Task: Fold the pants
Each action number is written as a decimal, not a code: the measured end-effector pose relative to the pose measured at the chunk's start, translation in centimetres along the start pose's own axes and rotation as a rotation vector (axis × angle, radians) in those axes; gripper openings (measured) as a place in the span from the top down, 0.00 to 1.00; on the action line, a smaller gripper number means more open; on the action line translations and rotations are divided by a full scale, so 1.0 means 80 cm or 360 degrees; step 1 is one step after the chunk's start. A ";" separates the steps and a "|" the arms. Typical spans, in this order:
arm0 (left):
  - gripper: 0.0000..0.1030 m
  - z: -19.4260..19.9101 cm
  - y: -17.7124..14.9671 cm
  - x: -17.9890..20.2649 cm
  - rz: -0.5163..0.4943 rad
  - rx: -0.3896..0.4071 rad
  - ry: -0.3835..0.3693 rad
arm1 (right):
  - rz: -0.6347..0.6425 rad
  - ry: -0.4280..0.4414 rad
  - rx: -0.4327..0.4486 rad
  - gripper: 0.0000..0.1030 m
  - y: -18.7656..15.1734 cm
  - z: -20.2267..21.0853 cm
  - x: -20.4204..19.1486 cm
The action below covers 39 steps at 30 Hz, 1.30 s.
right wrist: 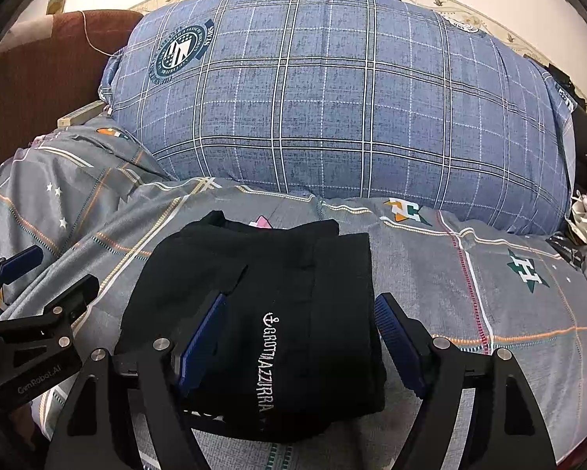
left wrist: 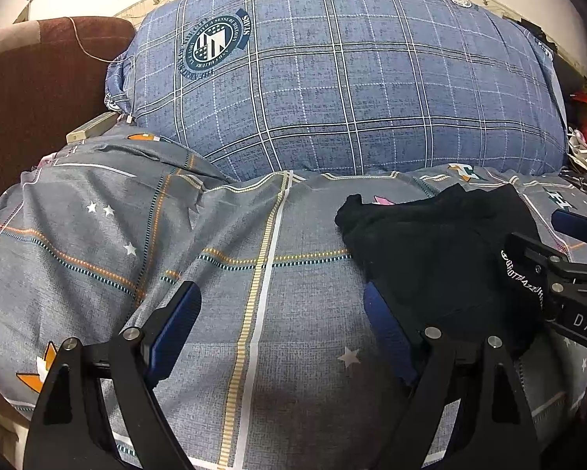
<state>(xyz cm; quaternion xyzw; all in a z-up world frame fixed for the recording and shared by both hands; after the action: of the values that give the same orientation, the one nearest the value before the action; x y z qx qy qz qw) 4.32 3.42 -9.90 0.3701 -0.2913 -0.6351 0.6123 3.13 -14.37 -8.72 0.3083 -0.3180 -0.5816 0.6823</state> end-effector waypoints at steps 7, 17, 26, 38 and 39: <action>0.17 -0.001 -0.002 0.004 -0.0010 -0.0011 -0.0016 | 0.0000 0.0002 0.0000 0.23 0.000 0.000 -0.001; 0.17 -0.001 -0.003 0.006 -0.0016 -0.0022 -0.0028 | 0.0002 0.0003 0.0003 0.23 0.001 0.000 0.000; 0.17 -0.004 -0.003 0.002 -0.0003 -0.0027 -0.0010 | 0.0000 0.0010 0.0002 0.23 -0.001 0.000 0.000; 0.17 -0.008 -0.007 0.003 -0.0012 -0.0043 0.0005 | 0.0005 0.0014 -0.0012 0.23 -0.004 -0.001 -0.002; 0.17 -0.008 -0.007 0.002 -0.0013 -0.0043 0.0007 | 0.0006 0.0013 -0.0015 0.23 -0.004 -0.001 -0.002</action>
<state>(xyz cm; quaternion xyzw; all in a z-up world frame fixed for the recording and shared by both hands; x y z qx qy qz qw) 4.52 3.33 -10.75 0.3645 -0.2798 -0.6406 0.6152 2.98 -14.26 -9.08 0.3070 -0.3131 -0.5805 0.6861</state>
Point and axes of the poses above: each gripper's, at about its wrist camera, not at the fingertips, and z roughly against the way its jaws point, x to its right, y to its top, the point moved 7 cm from there along -z, roughly the way its jaws point, and after that the axes turned 2 degrees about x, right-handed, at the moved point
